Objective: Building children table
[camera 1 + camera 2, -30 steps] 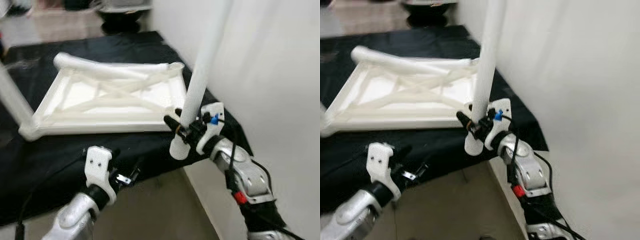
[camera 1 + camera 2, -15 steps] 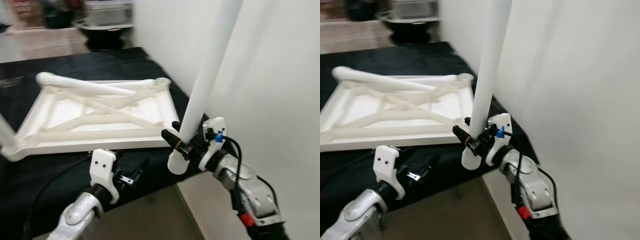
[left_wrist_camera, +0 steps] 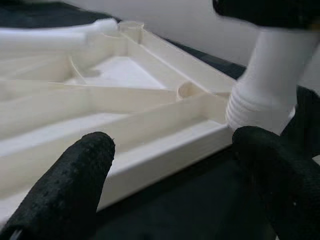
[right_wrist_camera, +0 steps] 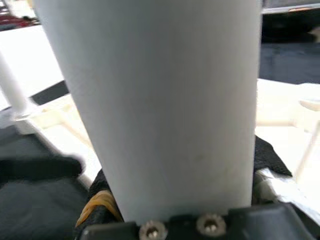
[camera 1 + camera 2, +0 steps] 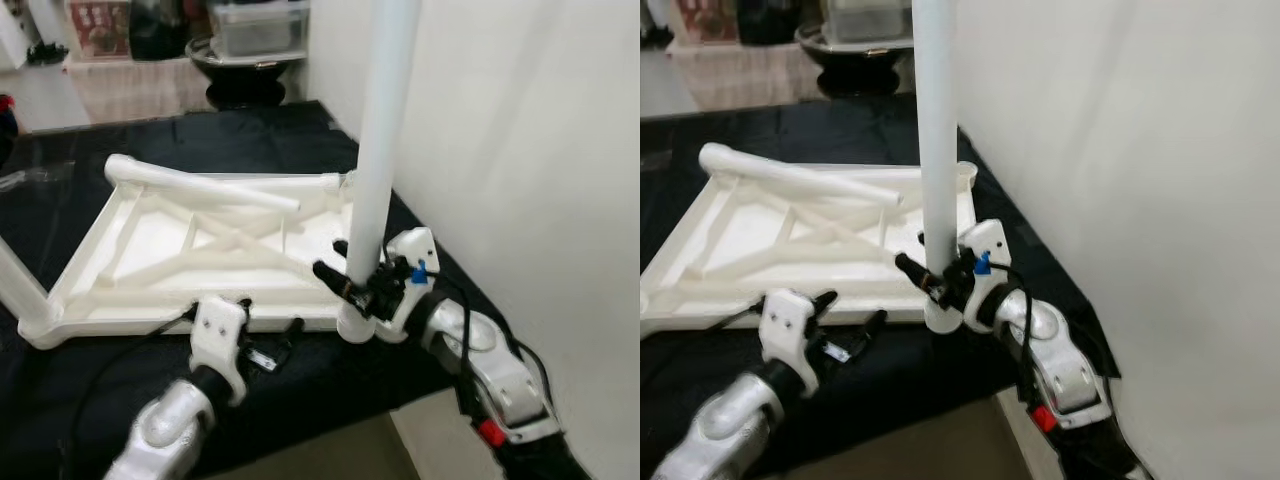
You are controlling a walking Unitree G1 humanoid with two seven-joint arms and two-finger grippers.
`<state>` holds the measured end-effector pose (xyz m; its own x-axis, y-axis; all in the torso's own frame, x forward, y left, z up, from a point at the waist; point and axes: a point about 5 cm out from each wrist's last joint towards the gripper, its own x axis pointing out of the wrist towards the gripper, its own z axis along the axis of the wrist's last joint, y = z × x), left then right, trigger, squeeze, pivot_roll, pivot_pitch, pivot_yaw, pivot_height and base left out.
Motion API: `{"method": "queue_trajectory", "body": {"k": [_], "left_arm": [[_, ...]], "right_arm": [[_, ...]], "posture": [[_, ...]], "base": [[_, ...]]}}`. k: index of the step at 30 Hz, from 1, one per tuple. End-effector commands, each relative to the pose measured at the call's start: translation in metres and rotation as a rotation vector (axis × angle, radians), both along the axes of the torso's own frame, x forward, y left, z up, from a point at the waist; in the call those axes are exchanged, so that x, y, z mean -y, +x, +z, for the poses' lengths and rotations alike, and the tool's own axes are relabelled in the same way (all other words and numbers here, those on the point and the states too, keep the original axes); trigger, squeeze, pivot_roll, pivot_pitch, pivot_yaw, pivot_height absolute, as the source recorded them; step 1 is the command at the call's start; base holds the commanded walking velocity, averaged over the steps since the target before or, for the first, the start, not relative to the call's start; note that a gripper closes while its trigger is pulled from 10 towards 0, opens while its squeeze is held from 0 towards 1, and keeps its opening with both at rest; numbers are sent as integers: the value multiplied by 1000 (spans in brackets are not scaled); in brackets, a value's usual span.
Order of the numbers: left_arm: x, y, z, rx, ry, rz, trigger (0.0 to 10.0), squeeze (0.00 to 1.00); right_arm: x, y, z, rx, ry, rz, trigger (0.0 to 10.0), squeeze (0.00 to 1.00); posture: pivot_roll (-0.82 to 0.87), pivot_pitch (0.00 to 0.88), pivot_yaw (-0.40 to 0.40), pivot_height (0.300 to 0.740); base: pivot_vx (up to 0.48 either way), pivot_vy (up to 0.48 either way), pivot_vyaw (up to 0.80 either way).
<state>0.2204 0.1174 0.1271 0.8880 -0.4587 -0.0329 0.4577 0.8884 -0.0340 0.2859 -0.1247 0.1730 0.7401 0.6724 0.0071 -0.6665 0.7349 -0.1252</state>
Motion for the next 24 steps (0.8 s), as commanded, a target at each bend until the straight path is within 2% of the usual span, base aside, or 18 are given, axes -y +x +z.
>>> {"method": "queue_trajectory", "body": {"k": [1, 5, 17, 22, 24], "left_arm": [[-2, -3, -4, -12, 22, -10, 10000, 0], [-3, -4, -5, -30, 10, -13, 10000, 0], [-8, -2, -5, -36, -7, 15, 10000, 0], [-11, -1, -3, -30, -15, 28, 10000, 0], [-12, 0, -1, -21, -20, 33, 10000, 0]], "right_arm": [[-4, -2, 6, 27, 9, 27, 10000, 0], [0, -3, 10, 38, 9, 30, 10000, 0], [-4, -2, 10, 28, 18, 30, 10000, 0], [-5, -1, 11, 21, 37, 34, 10000, 0], [-7, -1, 11, 23, 23, 35, 10000, 0]], "posture": [[-80, 6, -28, 740], [-83, 25, -20, 740], [-78, 26, -21, 740], [-75, 23, -22, 740], [-74, 22, -24, 740]], "base": [[0, 0, 0], [0, 0, 0], [0, 0, 0], [0, 0, -800], [0, 0, 0]]}}
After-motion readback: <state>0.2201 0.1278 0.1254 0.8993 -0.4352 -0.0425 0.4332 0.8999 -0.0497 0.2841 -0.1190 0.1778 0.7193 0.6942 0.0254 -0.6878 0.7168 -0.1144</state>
